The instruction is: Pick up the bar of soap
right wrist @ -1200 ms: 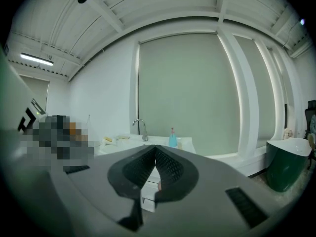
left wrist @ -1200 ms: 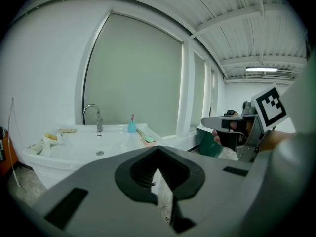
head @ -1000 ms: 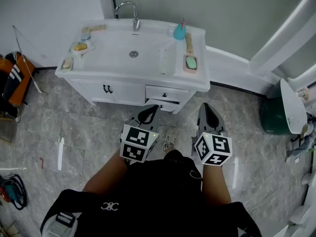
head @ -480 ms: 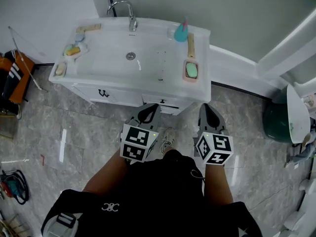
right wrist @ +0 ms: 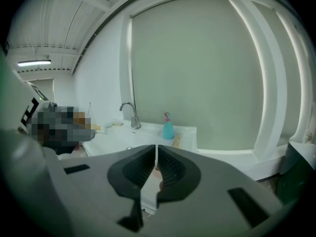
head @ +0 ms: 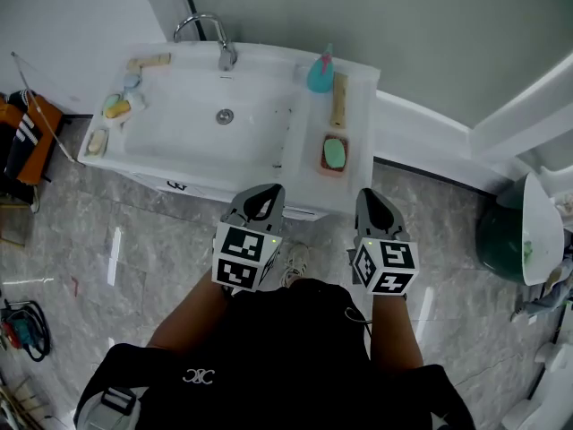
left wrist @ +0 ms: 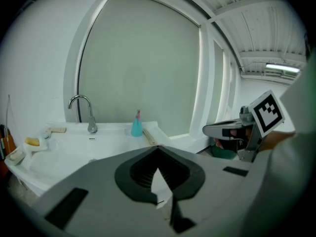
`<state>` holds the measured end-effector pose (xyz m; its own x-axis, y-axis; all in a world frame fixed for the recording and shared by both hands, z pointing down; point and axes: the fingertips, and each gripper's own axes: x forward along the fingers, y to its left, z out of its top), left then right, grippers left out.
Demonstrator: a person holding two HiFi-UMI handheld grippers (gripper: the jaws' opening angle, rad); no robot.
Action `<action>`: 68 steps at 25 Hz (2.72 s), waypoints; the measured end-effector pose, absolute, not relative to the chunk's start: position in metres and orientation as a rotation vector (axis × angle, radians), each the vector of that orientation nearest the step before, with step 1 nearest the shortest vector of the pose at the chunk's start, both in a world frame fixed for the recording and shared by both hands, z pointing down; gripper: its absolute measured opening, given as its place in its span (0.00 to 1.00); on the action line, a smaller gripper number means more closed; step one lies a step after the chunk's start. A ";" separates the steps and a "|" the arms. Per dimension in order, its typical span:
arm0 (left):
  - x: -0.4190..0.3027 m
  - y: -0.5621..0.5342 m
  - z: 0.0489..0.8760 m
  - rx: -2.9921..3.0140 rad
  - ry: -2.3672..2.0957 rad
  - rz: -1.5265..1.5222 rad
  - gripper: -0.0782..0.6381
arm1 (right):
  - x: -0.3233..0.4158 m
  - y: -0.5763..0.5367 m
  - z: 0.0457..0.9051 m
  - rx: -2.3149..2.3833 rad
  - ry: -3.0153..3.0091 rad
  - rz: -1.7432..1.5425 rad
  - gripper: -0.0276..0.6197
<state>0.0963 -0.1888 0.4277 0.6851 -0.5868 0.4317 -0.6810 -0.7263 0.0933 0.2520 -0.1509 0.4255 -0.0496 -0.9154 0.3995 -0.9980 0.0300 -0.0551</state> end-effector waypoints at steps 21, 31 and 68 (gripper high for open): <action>0.130 -0.231 0.423 2.585 -1.172 0.590 0.11 | 0.271 -0.231 0.481 1.527 -2.145 0.504 0.38; 0.111 -0.263 0.414 2.623 -1.169 0.595 0.11 | 0.264 -0.266 0.526 1.322 -2.037 0.514 0.49; 0.041 -0.327 0.423 2.535 -1.253 0.522 0.11 | 0.268 -0.305 0.633 0.803 -1.679 0.680 0.57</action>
<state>0.0408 -0.3271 0.4226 0.5622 -0.7071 0.4289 -0.8024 -0.5919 0.0759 0.2681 -0.3049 0.6329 -0.1689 -0.1659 0.9716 -0.7952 0.6054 -0.0349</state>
